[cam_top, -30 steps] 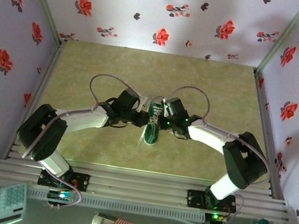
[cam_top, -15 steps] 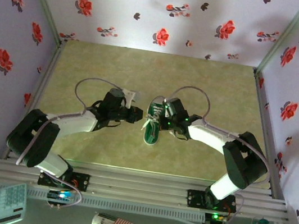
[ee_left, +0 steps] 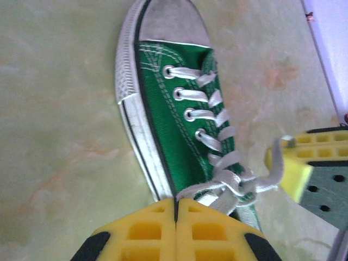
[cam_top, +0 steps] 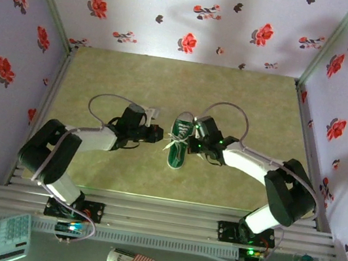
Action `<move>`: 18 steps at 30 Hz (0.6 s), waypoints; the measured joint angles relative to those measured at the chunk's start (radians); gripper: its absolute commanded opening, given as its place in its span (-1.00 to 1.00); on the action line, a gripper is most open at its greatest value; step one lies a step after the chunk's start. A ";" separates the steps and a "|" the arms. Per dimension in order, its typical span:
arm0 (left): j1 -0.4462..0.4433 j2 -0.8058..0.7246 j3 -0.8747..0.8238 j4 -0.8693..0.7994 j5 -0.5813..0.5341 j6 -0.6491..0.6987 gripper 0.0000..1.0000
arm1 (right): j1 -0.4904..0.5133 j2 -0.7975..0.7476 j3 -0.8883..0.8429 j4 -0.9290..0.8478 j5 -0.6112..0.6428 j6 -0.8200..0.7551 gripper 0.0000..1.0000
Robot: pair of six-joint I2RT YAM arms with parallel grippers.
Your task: Tie the shoes
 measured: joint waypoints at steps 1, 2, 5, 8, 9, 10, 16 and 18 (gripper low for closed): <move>0.003 0.006 0.002 0.001 -0.002 -0.003 -1.00 | 0.000 0.000 -0.001 0.000 0.002 0.000 -1.00; 0.006 0.010 0.002 0.001 -0.003 -0.006 -1.00 | -0.001 0.000 -0.002 0.000 0.003 0.000 -1.00; 0.011 0.021 0.009 0.002 -0.005 -0.010 -1.00 | -0.001 0.000 -0.006 -0.004 0.013 0.000 -1.00; 0.013 0.031 0.013 0.002 -0.006 -0.011 -1.00 | -0.001 0.000 -0.006 -0.012 0.032 -0.001 -1.00; 0.013 0.035 0.014 0.002 -0.006 -0.011 -1.00 | -0.002 0.000 -0.006 -0.018 0.040 -0.002 -1.00; 0.014 0.039 0.015 0.001 -0.006 -0.012 -1.00 | -0.003 0.000 -0.006 -0.025 0.051 -0.004 -1.00; 0.023 0.050 0.015 0.001 -0.006 -0.018 -1.00 | -0.004 0.000 0.000 -0.077 0.109 -0.018 -1.00; 0.029 0.050 0.015 0.002 -0.006 -0.021 -1.00 | -0.004 0.000 0.005 -0.090 0.126 -0.024 -1.00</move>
